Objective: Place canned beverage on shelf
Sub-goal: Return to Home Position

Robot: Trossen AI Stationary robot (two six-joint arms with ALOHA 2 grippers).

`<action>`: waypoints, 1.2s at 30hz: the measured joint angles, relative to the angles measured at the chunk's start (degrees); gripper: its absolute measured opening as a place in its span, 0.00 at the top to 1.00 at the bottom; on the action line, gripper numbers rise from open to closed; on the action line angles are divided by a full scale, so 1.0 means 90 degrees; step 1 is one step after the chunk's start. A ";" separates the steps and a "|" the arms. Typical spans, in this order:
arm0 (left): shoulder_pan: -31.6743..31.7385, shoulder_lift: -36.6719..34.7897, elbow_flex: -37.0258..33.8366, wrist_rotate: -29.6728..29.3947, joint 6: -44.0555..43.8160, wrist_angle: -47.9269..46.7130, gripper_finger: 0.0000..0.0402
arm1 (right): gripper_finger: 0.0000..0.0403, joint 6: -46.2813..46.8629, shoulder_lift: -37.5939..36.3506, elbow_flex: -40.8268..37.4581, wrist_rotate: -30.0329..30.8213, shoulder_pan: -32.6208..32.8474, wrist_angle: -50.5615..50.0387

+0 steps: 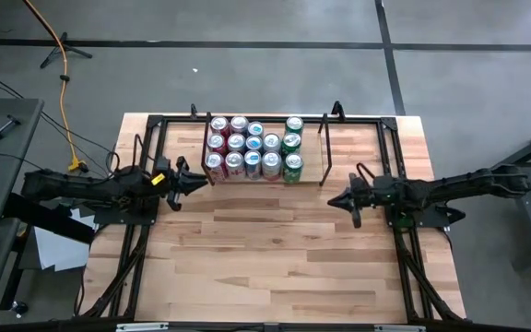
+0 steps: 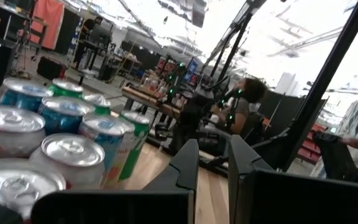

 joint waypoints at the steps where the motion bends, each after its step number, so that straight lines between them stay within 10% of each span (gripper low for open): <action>1: 0.0000 -0.0109 0.0000 0.0000 0.0001 -0.0147 0.99 | 1.00 -0.0001 -0.0001 0.0000 0.0000 0.0000 -0.0225; 9: 0.0014 -0.1667 0.0004 0.0024 0.0008 -0.3347 0.99 | 1.00 0.0019 -0.1520 0.0015 0.0129 0.0036 -0.1797; 16: 0.0127 -0.2236 -0.0004 0.0433 0.0109 -0.3385 0.99 | 1.00 0.0020 -0.3924 0.0015 0.0111 -0.0115 -0.1913; 36: 0.0087 -0.2158 -0.0015 0.0505 0.0115 -0.3352 0.99 | 1.00 0.0020 -0.3840 -0.0029 0.0182 -0.0289 -0.1350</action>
